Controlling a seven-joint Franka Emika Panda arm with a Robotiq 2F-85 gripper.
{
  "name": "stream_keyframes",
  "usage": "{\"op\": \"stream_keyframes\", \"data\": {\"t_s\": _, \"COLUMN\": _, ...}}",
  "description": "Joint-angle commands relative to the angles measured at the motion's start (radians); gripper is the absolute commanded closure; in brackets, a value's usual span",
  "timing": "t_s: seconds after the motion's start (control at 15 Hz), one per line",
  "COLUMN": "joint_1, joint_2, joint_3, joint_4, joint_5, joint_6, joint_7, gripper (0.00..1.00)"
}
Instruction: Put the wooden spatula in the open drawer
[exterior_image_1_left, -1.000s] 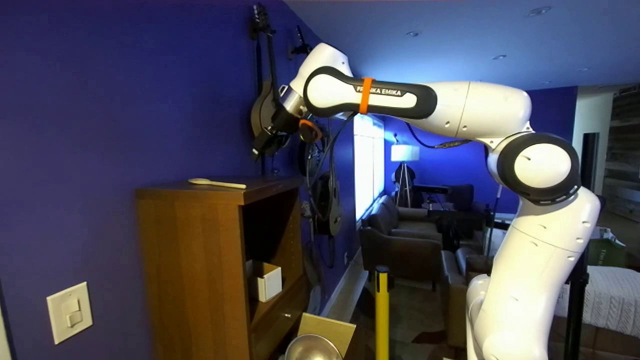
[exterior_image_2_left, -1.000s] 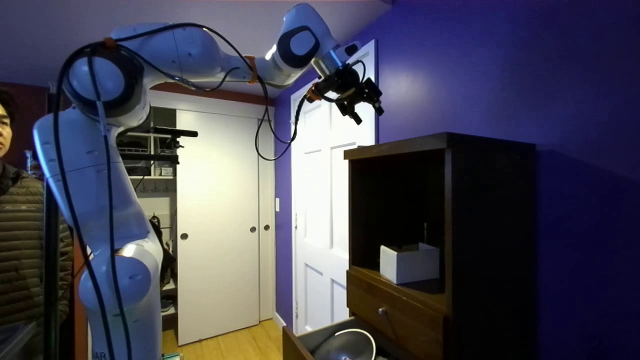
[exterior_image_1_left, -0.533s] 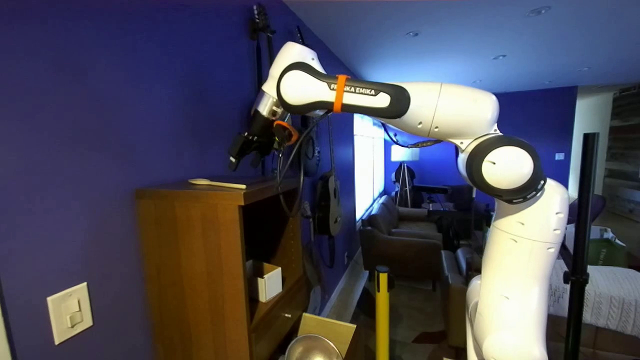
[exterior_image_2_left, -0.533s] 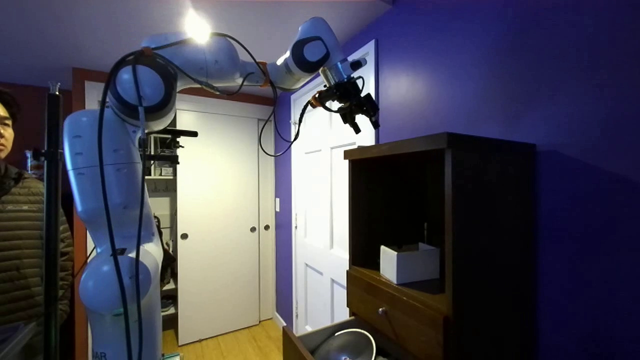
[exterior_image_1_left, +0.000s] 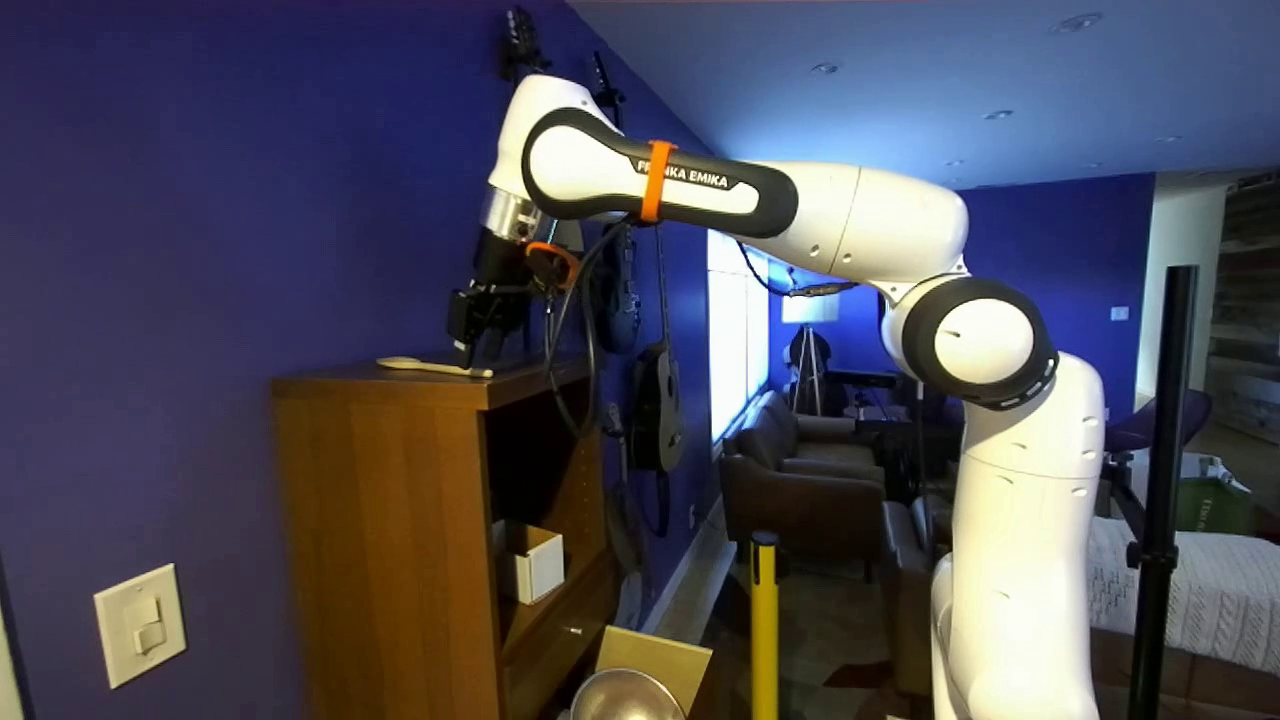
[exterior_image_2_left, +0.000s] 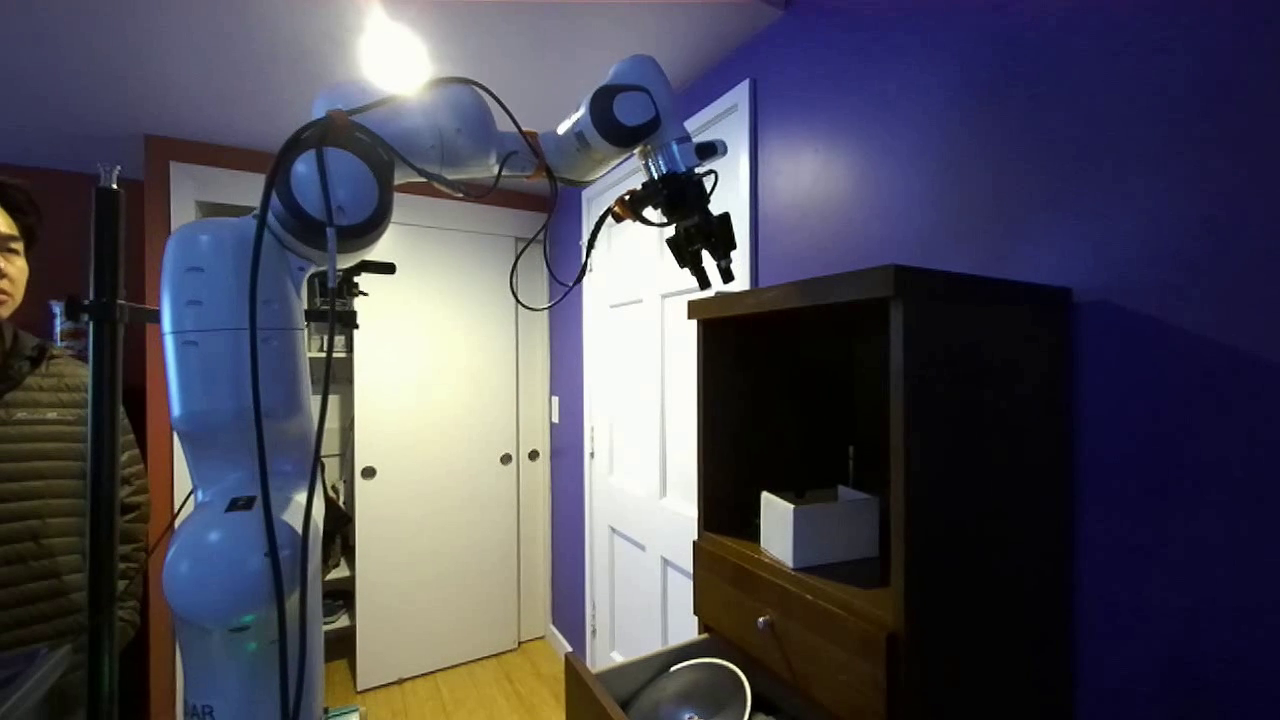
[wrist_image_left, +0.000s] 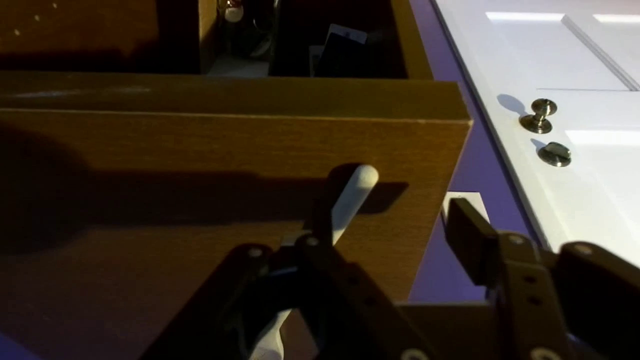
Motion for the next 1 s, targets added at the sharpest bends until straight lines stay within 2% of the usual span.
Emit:
{"op": "stream_keyframes", "data": {"t_s": 0.0, "joint_1": 0.003, "joint_2": 0.051, "joint_3": 0.008, "joint_4": 0.077, "joint_5": -0.026, "joint_6": -0.058, "joint_7": 0.041, "gripper": 0.34}}
{"op": "stream_keyframes", "data": {"t_s": 0.13, "joint_1": 0.001, "joint_2": 0.069, "joint_3": 0.005, "joint_4": 0.092, "joint_5": -0.027, "joint_6": -0.07, "joint_7": 0.056, "gripper": 0.29}}
{"op": "stream_keyframes", "data": {"t_s": 0.27, "joint_1": -0.001, "joint_2": 0.082, "joint_3": 0.004, "joint_4": 0.103, "joint_5": -0.028, "joint_6": -0.08, "joint_7": 0.07, "gripper": 0.34}}
{"op": "stream_keyframes", "data": {"t_s": 0.33, "joint_1": -0.002, "joint_2": 0.087, "joint_3": 0.003, "joint_4": 0.106, "joint_5": -0.026, "joint_6": -0.083, "joint_7": 0.073, "gripper": 0.4}}
{"op": "stream_keyframes", "data": {"t_s": 0.4, "joint_1": -0.002, "joint_2": 0.092, "joint_3": 0.002, "joint_4": 0.11, "joint_5": -0.025, "joint_6": -0.086, "joint_7": 0.078, "gripper": 0.57}}
{"op": "stream_keyframes", "data": {"t_s": 0.47, "joint_1": -0.003, "joint_2": 0.093, "joint_3": 0.0, "joint_4": 0.113, "joint_5": -0.023, "joint_6": -0.087, "joint_7": 0.083, "gripper": 0.59}}
{"op": "stream_keyframes", "data": {"t_s": 0.8, "joint_1": -0.007, "joint_2": 0.094, "joint_3": -0.007, "joint_4": 0.127, "joint_5": -0.017, "joint_6": -0.096, "joint_7": 0.101, "gripper": 0.96}}
{"op": "stream_keyframes", "data": {"t_s": 0.93, "joint_1": -0.007, "joint_2": 0.094, "joint_3": -0.011, "joint_4": 0.126, "joint_5": -0.015, "joint_6": -0.1, "joint_7": 0.104, "gripper": 1.0}}
